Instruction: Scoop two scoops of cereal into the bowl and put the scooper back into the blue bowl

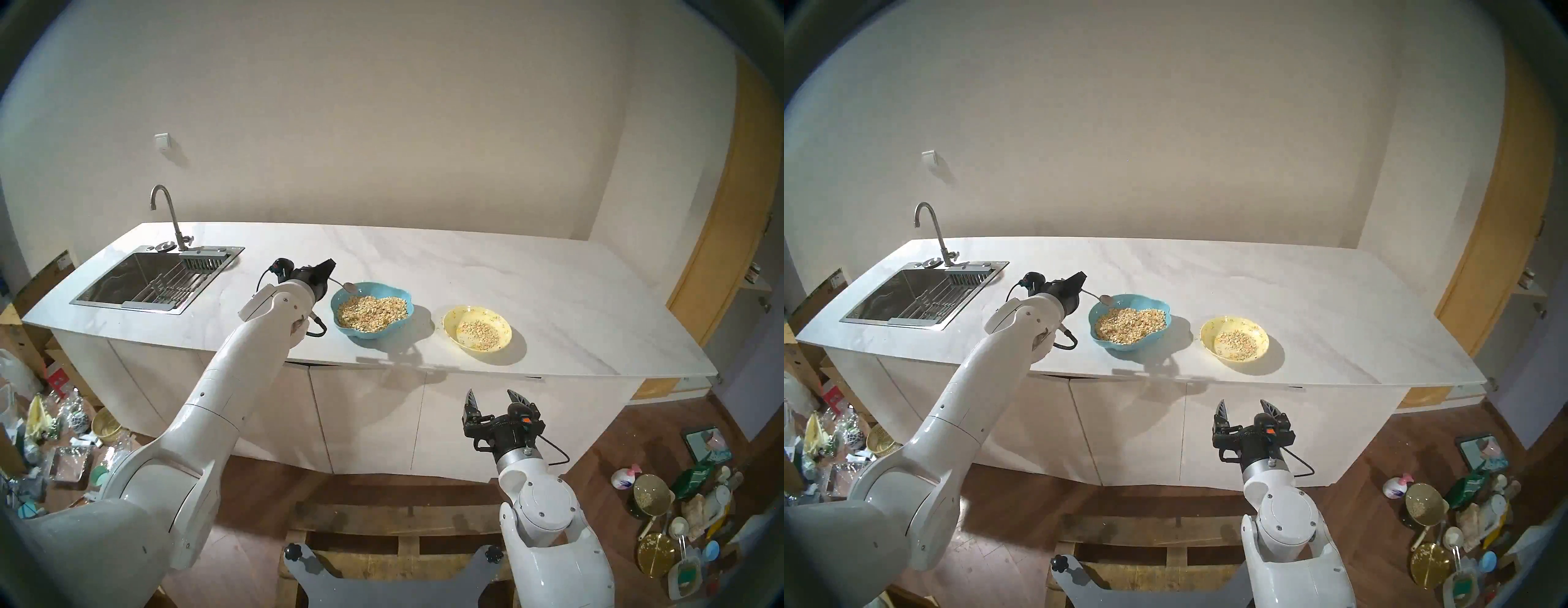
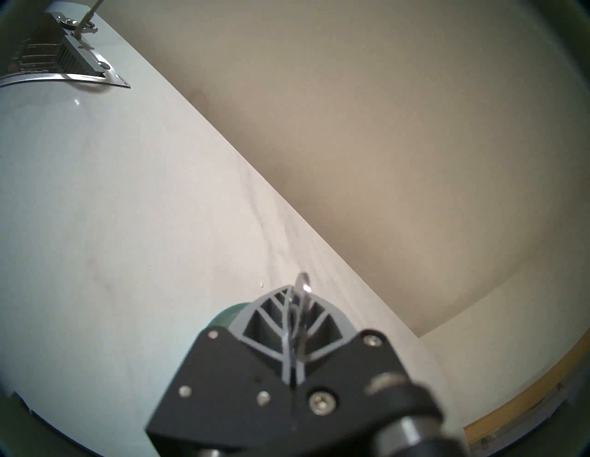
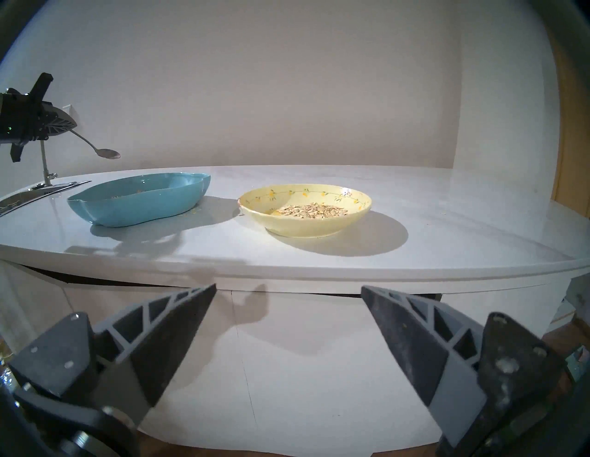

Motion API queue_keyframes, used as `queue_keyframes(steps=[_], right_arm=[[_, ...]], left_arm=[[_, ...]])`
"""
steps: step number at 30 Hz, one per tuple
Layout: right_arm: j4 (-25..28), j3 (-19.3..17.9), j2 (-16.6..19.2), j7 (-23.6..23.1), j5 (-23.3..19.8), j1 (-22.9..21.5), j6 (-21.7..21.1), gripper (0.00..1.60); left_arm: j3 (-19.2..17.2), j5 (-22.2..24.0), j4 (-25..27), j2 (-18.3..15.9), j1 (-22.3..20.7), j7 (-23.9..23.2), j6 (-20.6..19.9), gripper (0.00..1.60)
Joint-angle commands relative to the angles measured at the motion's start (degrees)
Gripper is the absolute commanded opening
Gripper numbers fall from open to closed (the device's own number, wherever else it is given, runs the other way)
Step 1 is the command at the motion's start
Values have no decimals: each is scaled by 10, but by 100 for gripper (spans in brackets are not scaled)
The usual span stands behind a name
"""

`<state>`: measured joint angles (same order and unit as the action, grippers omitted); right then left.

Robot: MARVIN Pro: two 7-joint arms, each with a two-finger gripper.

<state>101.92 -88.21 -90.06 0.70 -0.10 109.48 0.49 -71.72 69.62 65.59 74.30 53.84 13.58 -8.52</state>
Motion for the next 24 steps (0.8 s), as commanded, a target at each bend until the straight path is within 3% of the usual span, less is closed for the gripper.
queue_keyframes(steps=[1,7,8,9,10,11,12,19,24], right_arm=[[15,1,-2,0,-1,-3,3,160],[14,1,-1,0,-1,-3,3,160],[14,1,-1,0,-1,-3,3,160],[14,1,-1,0,-1,-3,3,160],[14,1,-1,0,-1,-3,3,160],[14,1,-1,0,-1,-3,3,160],[14,1,-1,0,-1,-4,3,160],[14,1,-1,0,-1,-4,3,160],[13,1,-1,0,-1,-4,3,160]], left_arm=[[3,-7,-13,6,-35,-26,10,0],[27,-34,-26,3,-46,-23,11,0],[42,-53,-20,-4,-47,-17,14,33],[44,-53,-15,-4,-46,-18,16,80],[48,-55,-10,-6,-46,-14,16,80],[51,-55,-6,-7,-46,-11,16,144],[51,-54,-3,-8,-46,-10,15,160],[44,-53,39,-20,-40,11,9,160],[78,-114,96,-57,-34,27,18,160]])
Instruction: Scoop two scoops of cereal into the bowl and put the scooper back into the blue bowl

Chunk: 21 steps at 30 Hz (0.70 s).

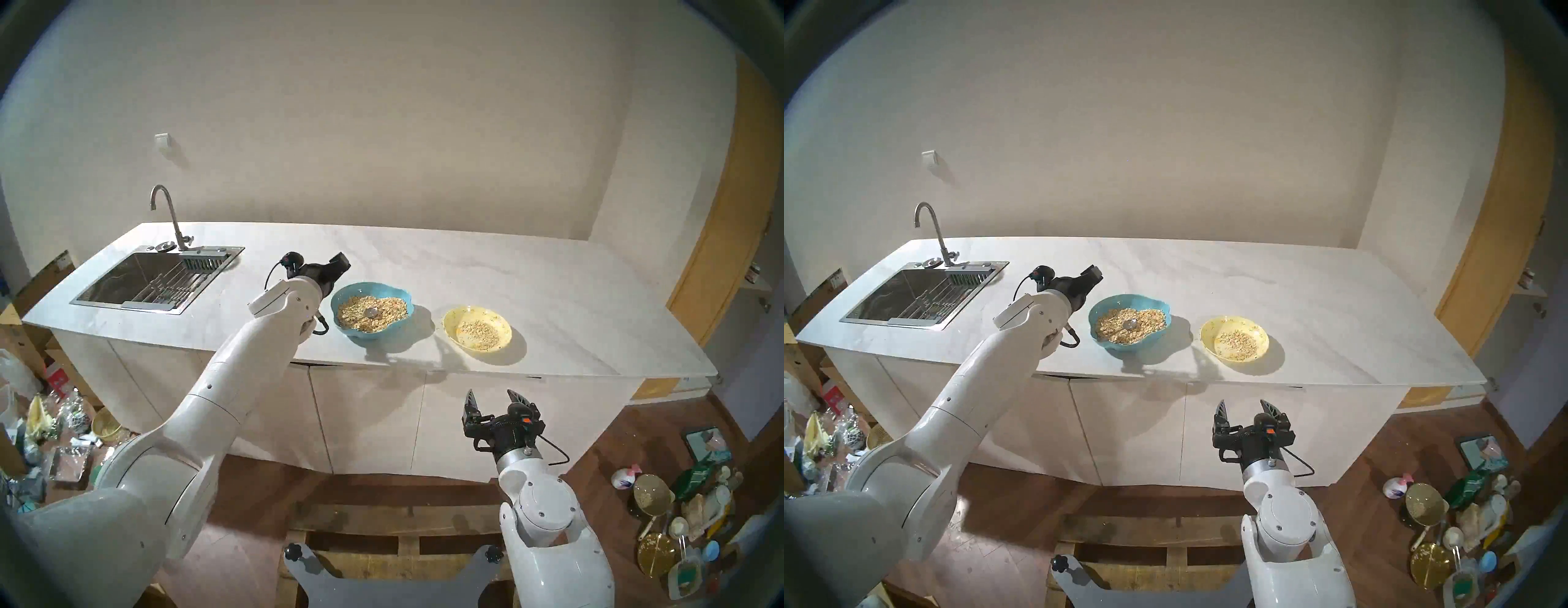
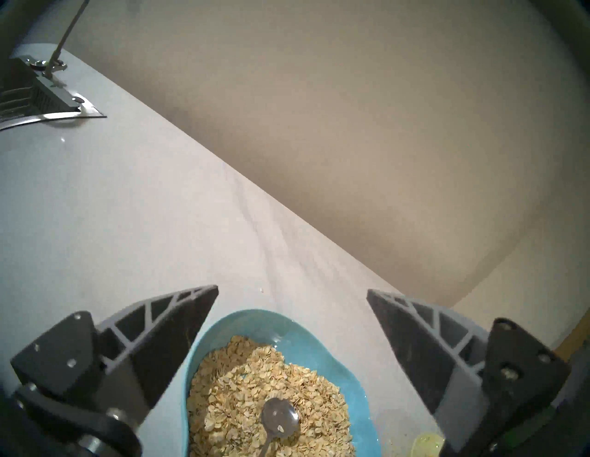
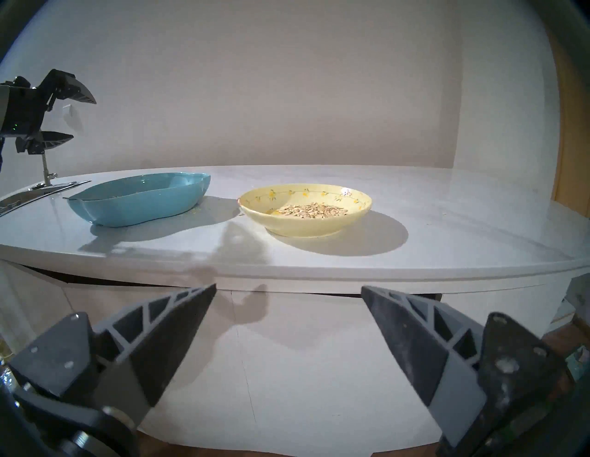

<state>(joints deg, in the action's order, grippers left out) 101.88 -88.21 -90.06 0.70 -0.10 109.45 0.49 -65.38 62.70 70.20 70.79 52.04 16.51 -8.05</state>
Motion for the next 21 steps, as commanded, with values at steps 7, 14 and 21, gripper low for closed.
queue_keyframes(steps=[7,14,21], right_arm=[[13,1,-1,0,-1,-4,4,160],[11,1,-1,0,0,-5,4,160],[12,1,-1,0,0,-5,4,160]], left_arm=[[69,-141,138,-79,21,6,36,160],[101,-210,307,-161,155,58,58,160],[125,-194,440,-254,231,172,69,160]])
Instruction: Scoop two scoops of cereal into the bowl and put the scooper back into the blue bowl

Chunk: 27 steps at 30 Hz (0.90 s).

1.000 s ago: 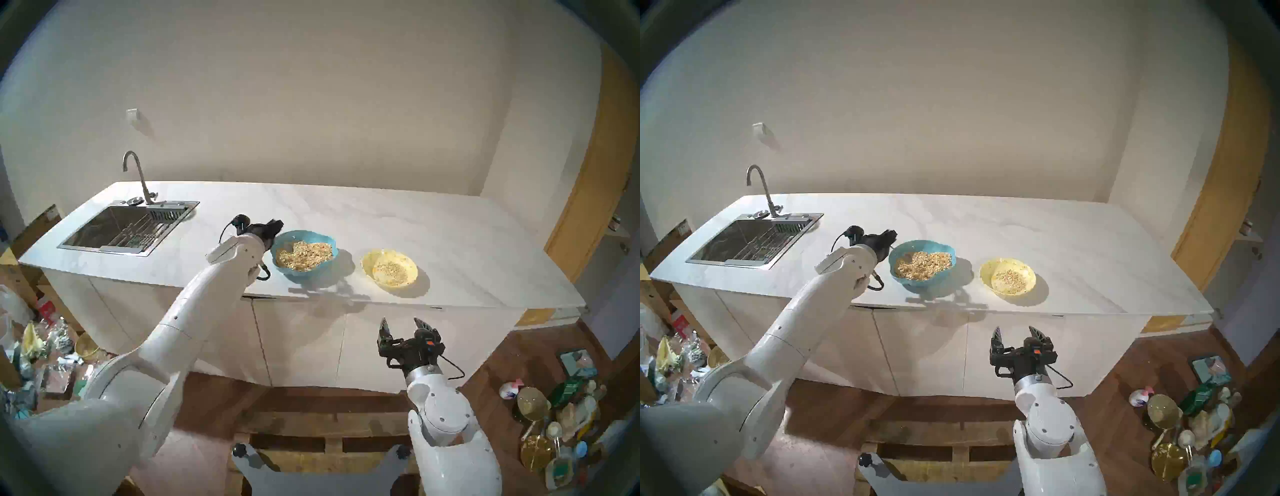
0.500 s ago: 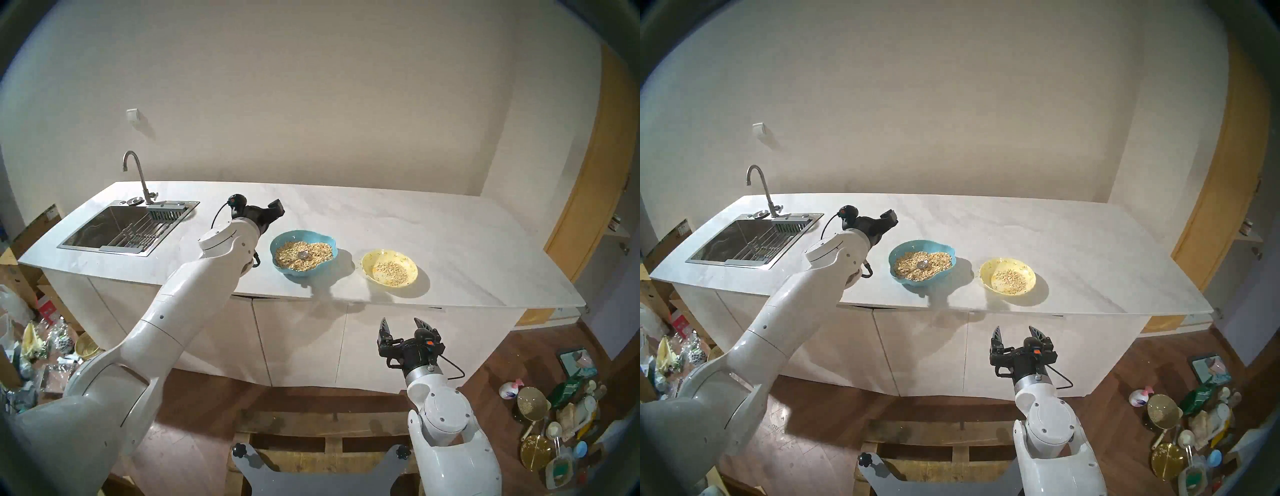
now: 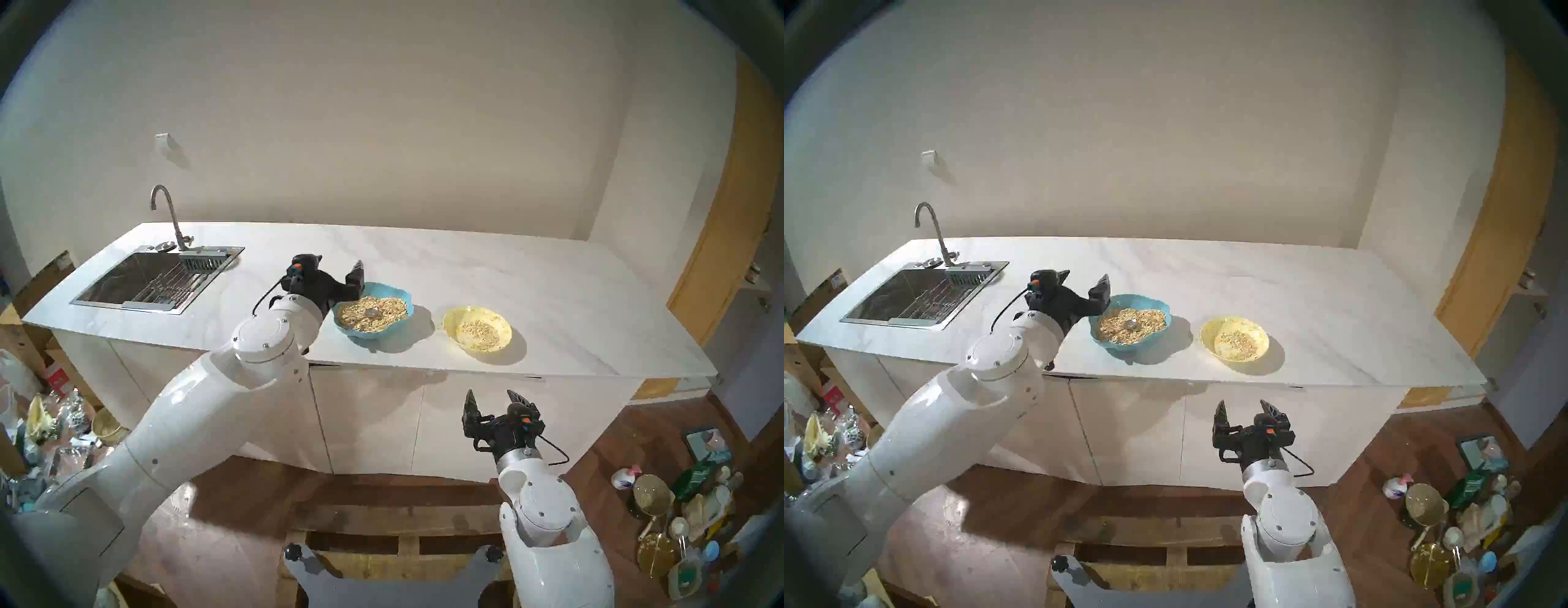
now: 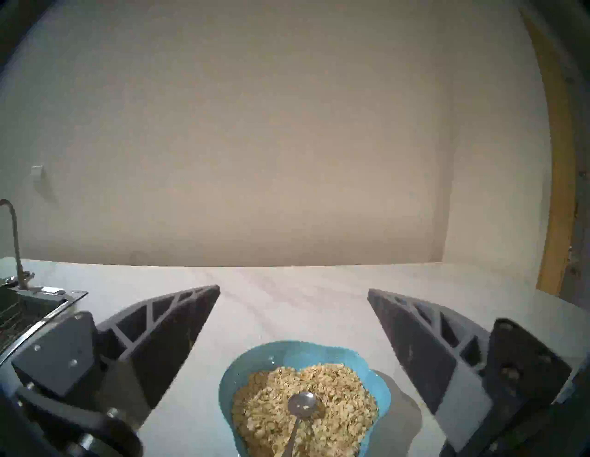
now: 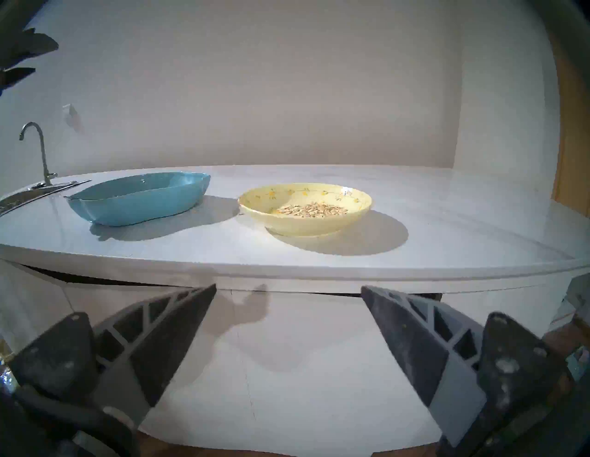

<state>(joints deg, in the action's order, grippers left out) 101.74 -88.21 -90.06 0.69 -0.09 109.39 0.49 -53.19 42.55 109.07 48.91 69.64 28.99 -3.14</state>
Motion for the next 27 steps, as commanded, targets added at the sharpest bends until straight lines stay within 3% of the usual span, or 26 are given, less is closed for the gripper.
queue_keyframes(steps=[1,5,9,10,14,17,27], right_arm=[[14,1,-1,0,-1,-4,4,160],[15,1,-2,0,-1,-3,3,160],[16,1,-2,0,-1,-2,3,160],[16,1,-2,0,-1,-2,3,160],[17,1,-2,0,-1,-2,3,160],[17,1,-2,0,-1,-2,3,160],[17,1,-2,0,-1,-2,3,160]], left_arm=[[6,11,73,-49,68,74,24,160],[20,24,140,-99,109,161,39,160],[20,20,159,-110,134,194,54,160],[26,15,166,-115,145,200,75,160],[35,31,166,-125,154,192,138,160],[40,25,163,-130,157,183,160,160],[47,26,152,-128,150,170,172,160]])
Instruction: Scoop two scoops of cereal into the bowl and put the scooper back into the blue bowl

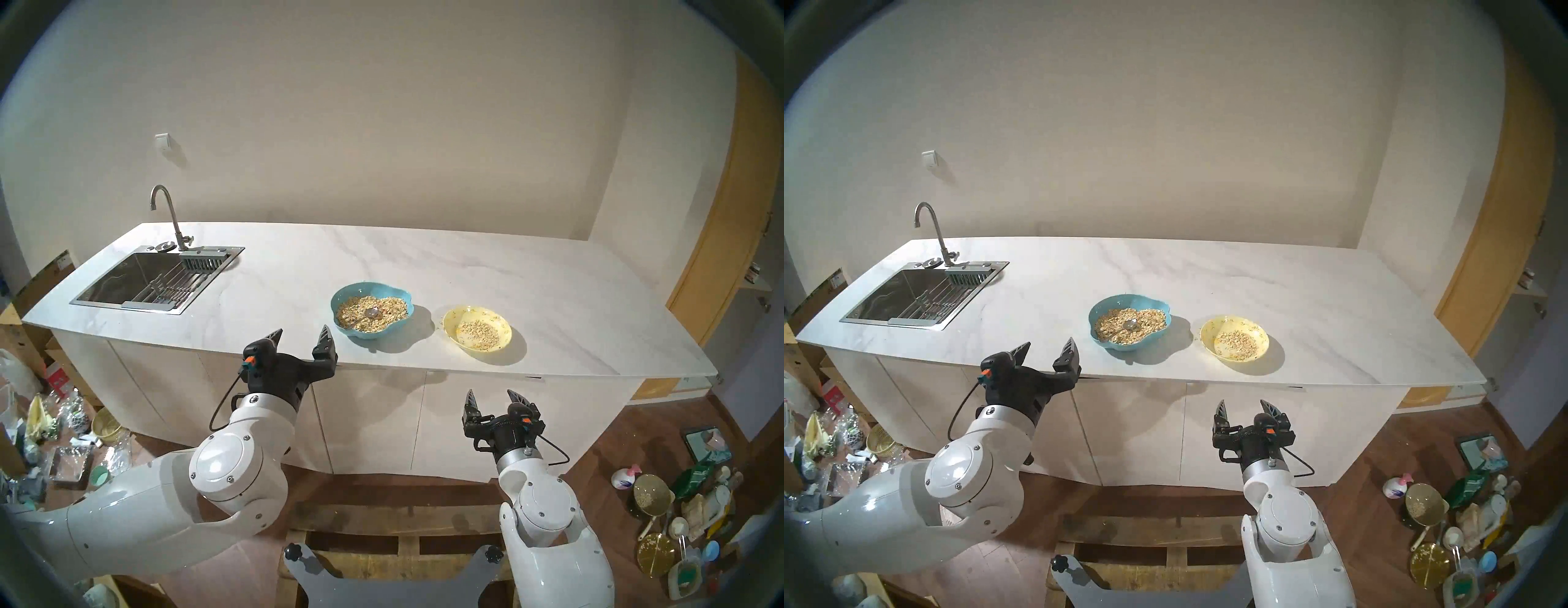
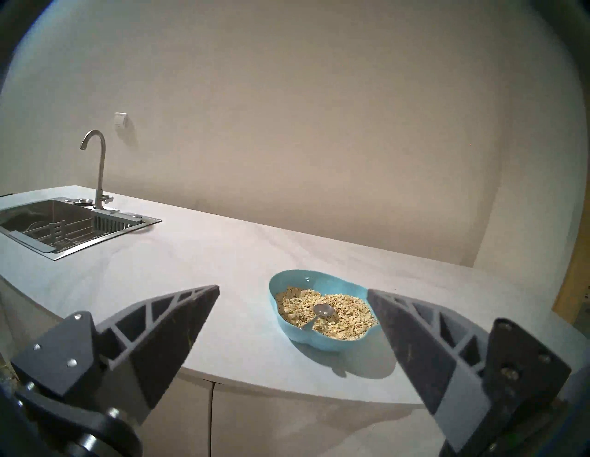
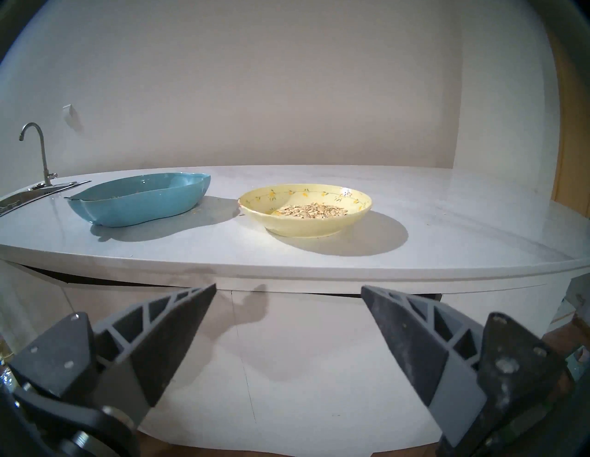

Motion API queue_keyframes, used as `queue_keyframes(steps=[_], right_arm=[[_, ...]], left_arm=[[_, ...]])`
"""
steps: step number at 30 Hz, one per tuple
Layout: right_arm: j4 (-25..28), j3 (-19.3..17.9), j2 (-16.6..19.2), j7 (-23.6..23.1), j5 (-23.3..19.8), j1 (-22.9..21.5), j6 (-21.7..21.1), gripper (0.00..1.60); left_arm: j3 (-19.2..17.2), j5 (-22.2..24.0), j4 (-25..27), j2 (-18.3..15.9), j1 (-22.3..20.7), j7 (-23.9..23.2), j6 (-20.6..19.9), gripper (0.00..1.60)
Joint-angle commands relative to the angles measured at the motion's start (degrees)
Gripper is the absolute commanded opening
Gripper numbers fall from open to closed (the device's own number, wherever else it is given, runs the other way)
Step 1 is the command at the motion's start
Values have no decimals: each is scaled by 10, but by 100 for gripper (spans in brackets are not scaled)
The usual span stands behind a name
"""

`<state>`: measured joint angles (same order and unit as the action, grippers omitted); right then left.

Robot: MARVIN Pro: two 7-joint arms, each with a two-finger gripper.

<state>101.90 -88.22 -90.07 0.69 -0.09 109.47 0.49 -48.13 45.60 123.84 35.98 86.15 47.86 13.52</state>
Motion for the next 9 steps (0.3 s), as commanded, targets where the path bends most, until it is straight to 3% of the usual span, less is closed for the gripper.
queue_keyframes(steps=[1,9], right_arm=[[16,1,-2,0,-1,-3,3,160],[16,1,-2,0,-1,-3,3,160]], left_arm=[[-4,-4,4,2,-15,-18,5,160],[0,-10,-5,3,-26,-18,-2,160]])
